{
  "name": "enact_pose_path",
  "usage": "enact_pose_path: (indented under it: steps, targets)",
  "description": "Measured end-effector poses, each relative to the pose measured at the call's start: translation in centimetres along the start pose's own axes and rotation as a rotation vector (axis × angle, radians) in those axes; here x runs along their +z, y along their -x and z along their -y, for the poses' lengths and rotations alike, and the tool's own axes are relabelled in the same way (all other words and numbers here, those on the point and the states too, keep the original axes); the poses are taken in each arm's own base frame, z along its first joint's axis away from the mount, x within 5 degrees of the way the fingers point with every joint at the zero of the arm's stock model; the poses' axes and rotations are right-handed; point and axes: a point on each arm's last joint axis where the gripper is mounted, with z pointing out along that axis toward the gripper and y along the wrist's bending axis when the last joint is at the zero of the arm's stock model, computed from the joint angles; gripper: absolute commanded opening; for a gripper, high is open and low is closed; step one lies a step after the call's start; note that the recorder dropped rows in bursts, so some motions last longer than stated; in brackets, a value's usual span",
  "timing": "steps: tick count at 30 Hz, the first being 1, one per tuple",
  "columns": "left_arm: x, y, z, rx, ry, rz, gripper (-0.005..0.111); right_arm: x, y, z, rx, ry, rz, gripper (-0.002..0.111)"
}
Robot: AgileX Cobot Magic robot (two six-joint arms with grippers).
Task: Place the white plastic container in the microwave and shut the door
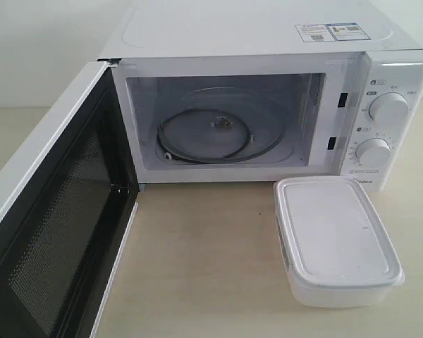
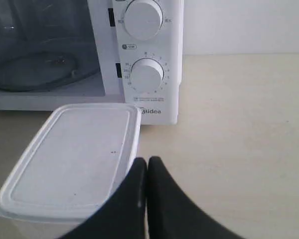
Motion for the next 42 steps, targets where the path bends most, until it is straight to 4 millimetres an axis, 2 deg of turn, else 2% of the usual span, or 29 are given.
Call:
enact_pose_path:
  steps: [2,11,17,24,27,28,32,35,37,38,39,40,42]
  targets:
    - [0.0,0.0,0.0,0.000,0.000,0.000,0.004,0.0,0.4,0.0,0.000,0.004,0.041,0.000]
    - [0.0,0.0,0.0,0.000,0.000,0.000,0.004,-1.4,4.8,-0.4,0.016,0.054,0.552,0.000]
    - [0.0,0.0,0.0,0.000,0.000,0.000,0.004,-2.6,6.4,-0.6,0.047,0.090,0.776,0.000]
    - [0.0,0.0,0.0,0.000,0.000,0.000,0.004,-5.3,8.5,-0.8,0.286,0.278,1.086,0.000]
    - [0.0,0.0,0.0,0.000,0.000,0.000,0.004,-7.4,11.4,-1.0,0.313,0.322,1.171,0.000]
    - [0.0,0.0,0.0,0.000,0.000,0.000,0.004,-9.1,13.6,-1.2,0.297,0.330,1.187,0.000]
    - [0.0,0.0,0.0,0.000,0.000,0.000,0.004,-11.3,18.7,-1.8,0.205,0.271,1.083,0.000]
    - [0.0,0.0,0.0,0.000,0.000,0.000,0.004,-11.0,21.9,-1.7,0.172,0.171,0.891,0.000]
    - [0.0,0.0,0.0,0.000,0.000,0.000,0.004,-10.0,23.1,-1.5,0.167,0.106,0.748,0.000]
    - [0.0,0.0,0.0,0.000,0.000,0.000,0.004,-8.2,23.8,-1.2,0.166,0.042,0.578,0.000]
    - [0.0,0.0,0.0,0.000,0.000,0.000,0.004,-7.4,23.9,-1.1,0.161,0.018,0.510,0.000]
    - [0.0,0.0,0.0,0.000,0.000,0.000,0.004,-5.3,23.7,-0.9,0.145,-0.030,0.347,0.000]
    - [0.0,0.0,0.0,0.000,0.000,0.000,0.004,-2.5,23.0,-0.8,0.084,-0.067,0.152,0.000]
